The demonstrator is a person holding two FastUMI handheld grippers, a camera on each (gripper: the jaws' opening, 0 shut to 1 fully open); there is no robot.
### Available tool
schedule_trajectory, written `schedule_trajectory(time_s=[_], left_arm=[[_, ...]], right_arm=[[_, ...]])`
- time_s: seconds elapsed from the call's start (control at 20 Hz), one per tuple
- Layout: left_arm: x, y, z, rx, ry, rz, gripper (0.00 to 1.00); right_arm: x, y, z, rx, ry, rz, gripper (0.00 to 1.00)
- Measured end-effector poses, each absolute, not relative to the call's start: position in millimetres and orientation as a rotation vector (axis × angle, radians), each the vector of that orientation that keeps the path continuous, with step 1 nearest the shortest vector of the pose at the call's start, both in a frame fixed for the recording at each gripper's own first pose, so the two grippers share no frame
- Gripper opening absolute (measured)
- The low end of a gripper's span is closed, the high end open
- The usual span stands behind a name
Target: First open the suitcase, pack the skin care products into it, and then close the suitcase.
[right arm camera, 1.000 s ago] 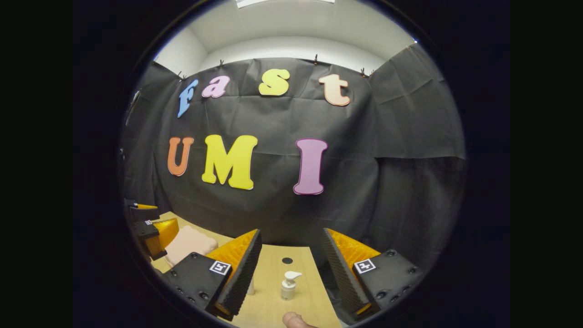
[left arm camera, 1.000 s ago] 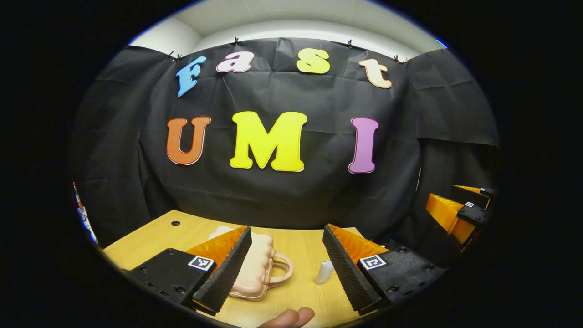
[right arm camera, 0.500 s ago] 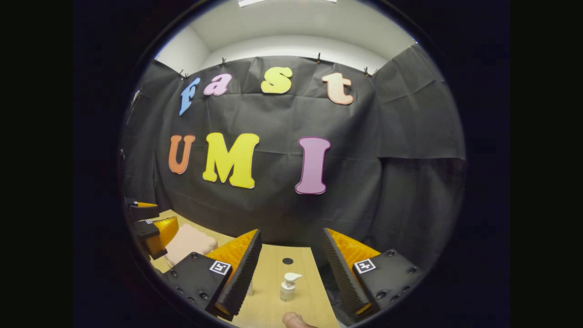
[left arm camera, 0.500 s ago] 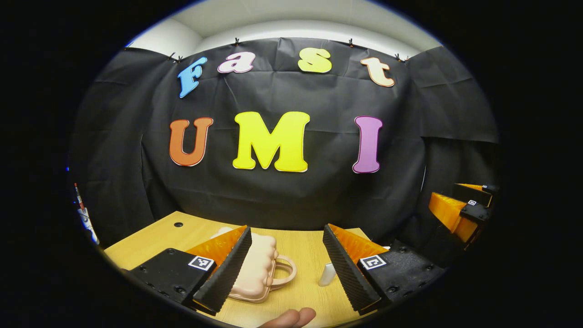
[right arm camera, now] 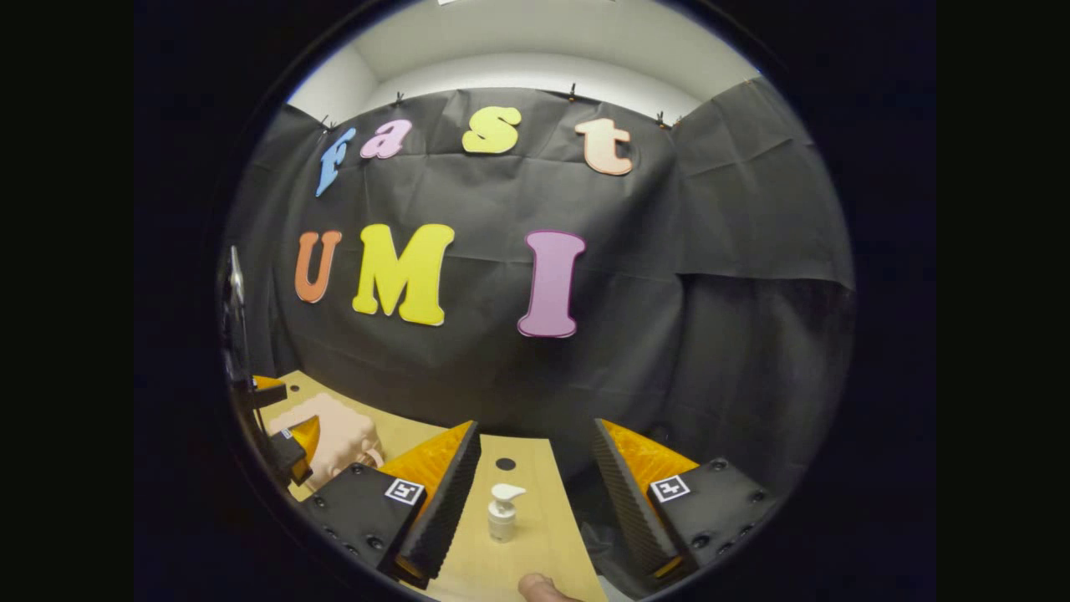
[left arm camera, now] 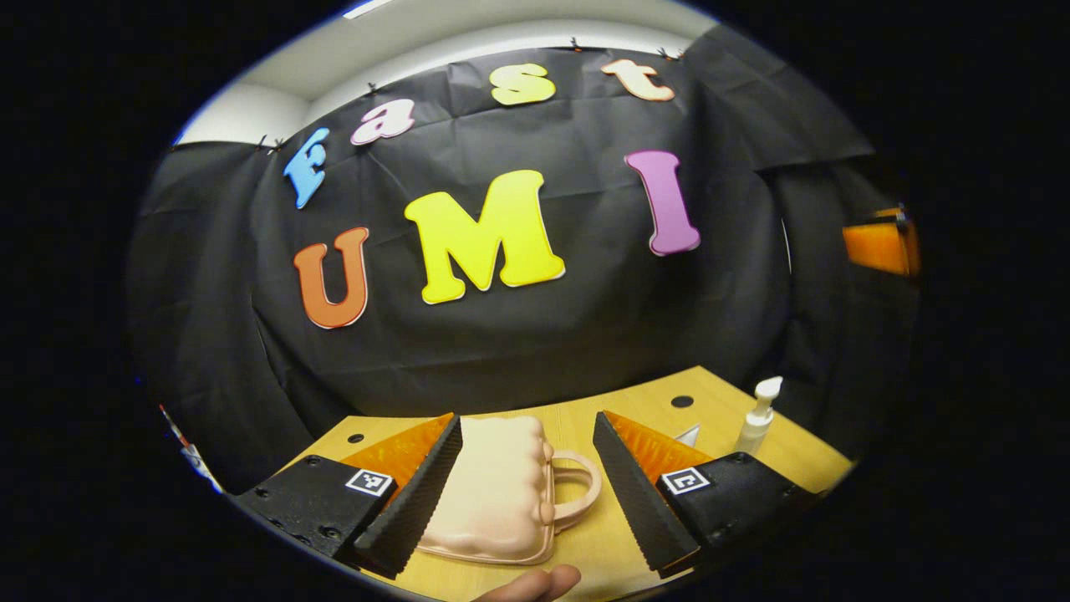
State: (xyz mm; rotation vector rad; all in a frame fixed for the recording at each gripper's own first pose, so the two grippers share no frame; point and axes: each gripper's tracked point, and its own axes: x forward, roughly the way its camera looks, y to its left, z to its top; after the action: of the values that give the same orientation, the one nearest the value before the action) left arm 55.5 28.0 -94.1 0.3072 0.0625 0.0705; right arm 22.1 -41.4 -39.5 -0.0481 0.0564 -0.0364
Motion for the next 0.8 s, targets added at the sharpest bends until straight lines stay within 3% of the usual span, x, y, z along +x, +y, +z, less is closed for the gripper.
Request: schedule_trajectory(time_s=[0.4, 0.8], left_arm=[[79.8, 8.7, -195.8, 0.652, 0.188, -0.018, 0.97], [102.9, 17.3, -254.3, 1.095, 0.298, 0.044, 0.97]], right_arm=[[16.4, -88.2, -82.1, -0.026, 0.148, -0.11, 0.8], [11.4, -120.5, -100.5, -0.027, 0.162, -0.113, 0.8]])
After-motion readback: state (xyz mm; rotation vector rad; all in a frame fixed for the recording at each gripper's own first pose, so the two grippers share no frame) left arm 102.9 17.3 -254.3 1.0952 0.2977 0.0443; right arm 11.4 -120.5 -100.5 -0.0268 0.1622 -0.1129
